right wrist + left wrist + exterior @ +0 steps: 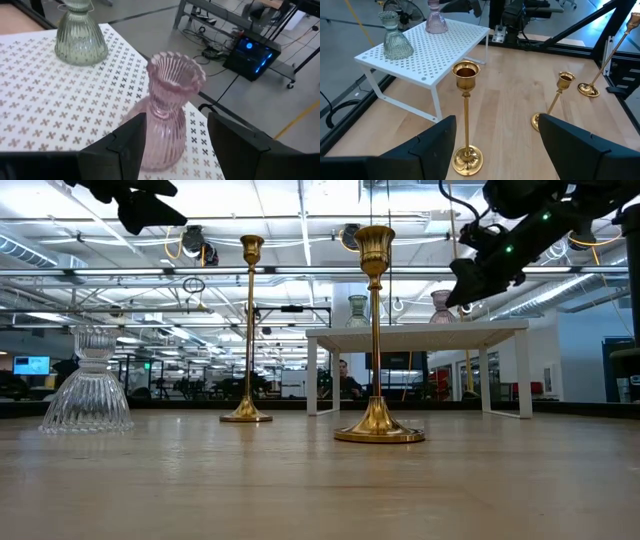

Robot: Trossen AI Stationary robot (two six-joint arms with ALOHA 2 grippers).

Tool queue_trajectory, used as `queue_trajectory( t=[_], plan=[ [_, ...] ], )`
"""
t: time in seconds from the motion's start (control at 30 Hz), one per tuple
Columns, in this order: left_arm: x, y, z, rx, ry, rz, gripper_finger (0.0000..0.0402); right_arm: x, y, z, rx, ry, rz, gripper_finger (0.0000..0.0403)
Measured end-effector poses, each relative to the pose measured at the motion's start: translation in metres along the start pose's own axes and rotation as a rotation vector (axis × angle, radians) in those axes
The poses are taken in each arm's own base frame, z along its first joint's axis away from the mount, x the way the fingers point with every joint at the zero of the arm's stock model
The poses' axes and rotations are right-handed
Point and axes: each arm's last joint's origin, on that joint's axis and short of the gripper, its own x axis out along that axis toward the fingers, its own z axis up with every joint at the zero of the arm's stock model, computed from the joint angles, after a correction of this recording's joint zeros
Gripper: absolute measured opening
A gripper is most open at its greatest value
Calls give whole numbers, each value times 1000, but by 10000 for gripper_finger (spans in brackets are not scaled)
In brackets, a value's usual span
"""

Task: Pick & Place candle stick holders
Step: Put the pink glass candle holder on the shelf

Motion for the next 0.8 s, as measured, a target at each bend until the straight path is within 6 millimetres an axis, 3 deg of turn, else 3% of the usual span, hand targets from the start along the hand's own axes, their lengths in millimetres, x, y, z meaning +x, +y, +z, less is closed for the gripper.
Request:
queue_trajectory(
  t=[0.3,0.63,0.8],
  plan=[
    [0,0,-2,-23,26,-4,289,-13,-5,-2,45,7,32,203],
    [0,-2,-10,-51,115,-102,289,-24,11,2,57,-33,406,203],
    [7,-4,-15,-112,200,-136,290,-28,22,1,33,-26,514,203]
  ],
)
